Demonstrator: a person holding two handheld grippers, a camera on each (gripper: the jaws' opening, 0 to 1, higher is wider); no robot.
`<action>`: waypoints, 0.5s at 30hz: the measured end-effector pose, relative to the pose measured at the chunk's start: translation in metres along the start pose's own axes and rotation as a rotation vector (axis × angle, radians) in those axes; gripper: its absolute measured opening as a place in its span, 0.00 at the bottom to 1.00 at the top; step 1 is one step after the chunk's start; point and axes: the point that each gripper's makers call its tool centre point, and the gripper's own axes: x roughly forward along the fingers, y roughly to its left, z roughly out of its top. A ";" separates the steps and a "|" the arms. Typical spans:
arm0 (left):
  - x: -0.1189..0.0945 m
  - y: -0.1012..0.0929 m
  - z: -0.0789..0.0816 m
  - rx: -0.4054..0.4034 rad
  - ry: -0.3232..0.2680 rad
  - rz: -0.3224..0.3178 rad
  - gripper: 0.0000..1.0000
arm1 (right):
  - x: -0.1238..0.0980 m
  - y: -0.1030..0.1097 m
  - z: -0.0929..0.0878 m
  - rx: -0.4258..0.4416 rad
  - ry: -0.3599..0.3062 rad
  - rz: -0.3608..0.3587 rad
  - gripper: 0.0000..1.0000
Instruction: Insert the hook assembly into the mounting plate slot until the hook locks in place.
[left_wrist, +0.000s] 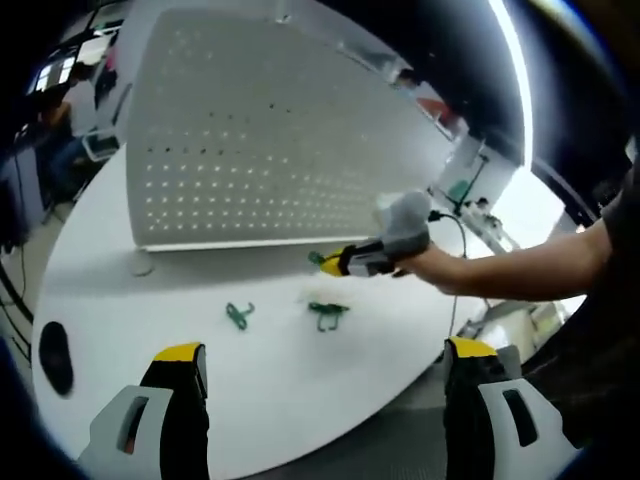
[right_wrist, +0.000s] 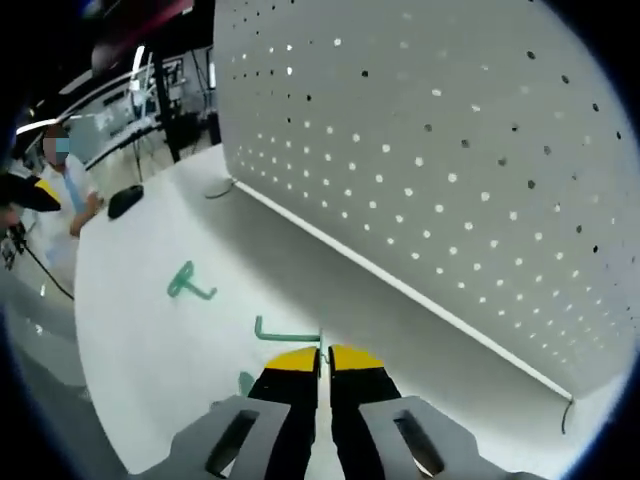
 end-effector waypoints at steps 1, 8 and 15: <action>0.000 -0.001 0.000 0.006 0.000 -0.001 1.00 | -0.003 -0.001 0.002 0.001 -0.005 -0.002 0.01; -0.002 -0.006 0.002 0.022 -0.010 -0.009 1.00 | -0.025 -0.003 0.016 0.001 -0.055 -0.019 0.01; -0.003 -0.012 0.005 0.043 -0.018 -0.019 1.00 | -0.044 -0.010 0.018 0.014 -0.079 -0.045 0.01</action>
